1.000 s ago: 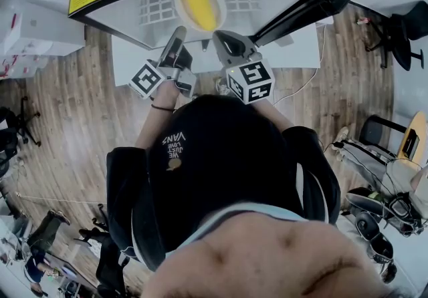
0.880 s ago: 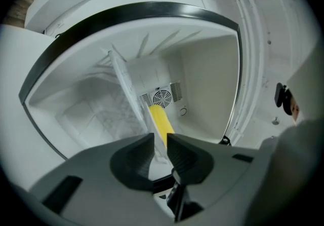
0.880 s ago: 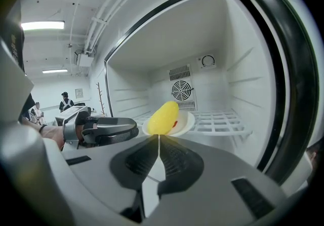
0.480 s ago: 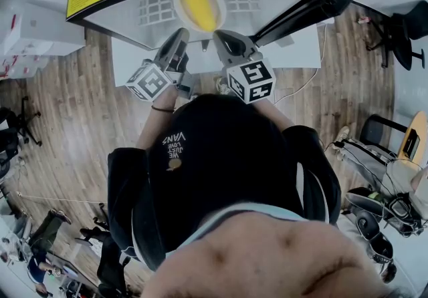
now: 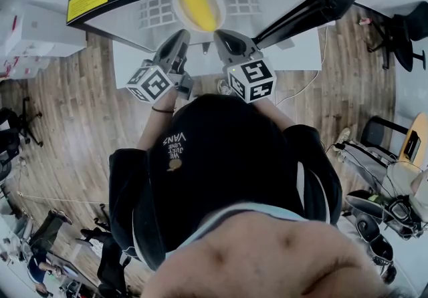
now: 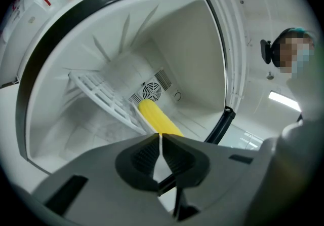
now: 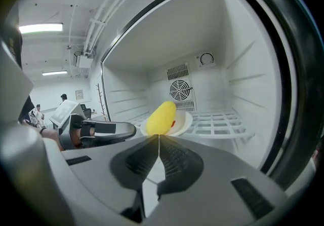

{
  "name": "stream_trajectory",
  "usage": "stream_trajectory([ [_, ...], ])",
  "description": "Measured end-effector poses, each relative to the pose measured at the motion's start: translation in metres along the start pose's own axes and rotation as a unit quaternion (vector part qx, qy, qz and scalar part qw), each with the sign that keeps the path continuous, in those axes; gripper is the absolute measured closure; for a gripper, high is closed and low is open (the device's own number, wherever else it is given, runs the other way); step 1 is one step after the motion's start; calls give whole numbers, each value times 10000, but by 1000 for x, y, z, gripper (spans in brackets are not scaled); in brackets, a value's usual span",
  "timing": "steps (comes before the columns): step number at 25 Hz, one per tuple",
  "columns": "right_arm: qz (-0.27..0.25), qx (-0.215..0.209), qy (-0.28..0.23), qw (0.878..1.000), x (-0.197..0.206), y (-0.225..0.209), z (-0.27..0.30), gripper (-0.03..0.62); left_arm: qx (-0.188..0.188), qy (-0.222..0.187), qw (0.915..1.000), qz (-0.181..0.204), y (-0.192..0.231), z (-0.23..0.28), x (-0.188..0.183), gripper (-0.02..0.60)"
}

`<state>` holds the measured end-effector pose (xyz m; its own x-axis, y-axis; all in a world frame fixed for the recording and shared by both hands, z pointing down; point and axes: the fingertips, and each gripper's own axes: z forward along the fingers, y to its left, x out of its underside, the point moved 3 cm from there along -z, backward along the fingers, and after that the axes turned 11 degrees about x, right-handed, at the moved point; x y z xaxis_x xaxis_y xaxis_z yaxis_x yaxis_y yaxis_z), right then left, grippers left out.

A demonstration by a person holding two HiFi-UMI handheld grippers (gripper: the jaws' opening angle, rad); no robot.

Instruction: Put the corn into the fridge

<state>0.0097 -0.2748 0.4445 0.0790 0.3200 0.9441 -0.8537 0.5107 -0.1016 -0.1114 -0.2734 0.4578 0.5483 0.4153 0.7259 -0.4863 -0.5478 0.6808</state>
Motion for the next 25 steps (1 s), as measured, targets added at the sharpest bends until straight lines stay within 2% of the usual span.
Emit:
stream_trajectory([
  [25,-89,-199,-16,9998,-9,-7,24,577,-46,4,10000,-5,9,16,-7,555],
])
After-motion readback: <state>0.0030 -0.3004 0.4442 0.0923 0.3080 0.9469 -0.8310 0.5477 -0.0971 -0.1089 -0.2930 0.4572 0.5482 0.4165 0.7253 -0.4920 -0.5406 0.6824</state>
